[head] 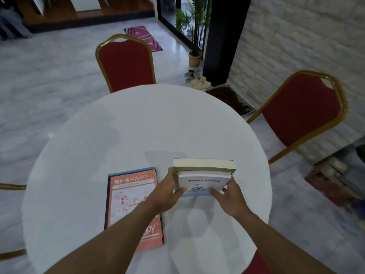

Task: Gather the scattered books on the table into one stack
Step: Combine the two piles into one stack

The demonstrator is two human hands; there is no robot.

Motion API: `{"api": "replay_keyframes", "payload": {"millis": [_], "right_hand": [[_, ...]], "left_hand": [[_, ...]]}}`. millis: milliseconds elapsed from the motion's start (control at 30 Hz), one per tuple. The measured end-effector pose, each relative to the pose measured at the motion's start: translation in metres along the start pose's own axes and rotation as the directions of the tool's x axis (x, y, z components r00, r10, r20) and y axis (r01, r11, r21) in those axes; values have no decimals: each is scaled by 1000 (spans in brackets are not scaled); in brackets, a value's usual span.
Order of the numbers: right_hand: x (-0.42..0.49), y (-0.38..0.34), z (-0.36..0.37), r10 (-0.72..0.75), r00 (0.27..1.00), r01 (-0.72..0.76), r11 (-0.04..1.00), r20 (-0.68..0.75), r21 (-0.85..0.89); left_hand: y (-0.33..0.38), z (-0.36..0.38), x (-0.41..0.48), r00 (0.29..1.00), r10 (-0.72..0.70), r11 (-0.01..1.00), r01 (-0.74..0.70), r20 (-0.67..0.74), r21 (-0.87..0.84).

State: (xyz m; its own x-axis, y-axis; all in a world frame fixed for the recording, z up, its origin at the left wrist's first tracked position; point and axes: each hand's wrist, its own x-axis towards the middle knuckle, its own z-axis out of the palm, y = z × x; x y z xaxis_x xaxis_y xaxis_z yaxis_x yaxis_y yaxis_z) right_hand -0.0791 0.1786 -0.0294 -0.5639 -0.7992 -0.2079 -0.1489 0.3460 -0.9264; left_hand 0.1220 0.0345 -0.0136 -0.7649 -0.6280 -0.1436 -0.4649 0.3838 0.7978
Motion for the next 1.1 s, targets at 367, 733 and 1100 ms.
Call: {"api": "replay_keyframes", "payload": {"millis": [367, 733, 1100], "right_hand": [[-6, 0, 3, 5, 1000, -5, 1000, 7, -27], [-15, 4, 10, 17, 1000, -17, 999, 3, -44], [-22, 4, 10, 24, 1000, -24, 1000, 10, 3]], "left_hand": [[6, -4, -6, 999, 39, 999, -39, 5, -3], [5, -4, -15, 1000, 3, 1000, -3, -13, -3], [-7, 3, -18, 995, -92, 996, 92, -48, -13]]}}
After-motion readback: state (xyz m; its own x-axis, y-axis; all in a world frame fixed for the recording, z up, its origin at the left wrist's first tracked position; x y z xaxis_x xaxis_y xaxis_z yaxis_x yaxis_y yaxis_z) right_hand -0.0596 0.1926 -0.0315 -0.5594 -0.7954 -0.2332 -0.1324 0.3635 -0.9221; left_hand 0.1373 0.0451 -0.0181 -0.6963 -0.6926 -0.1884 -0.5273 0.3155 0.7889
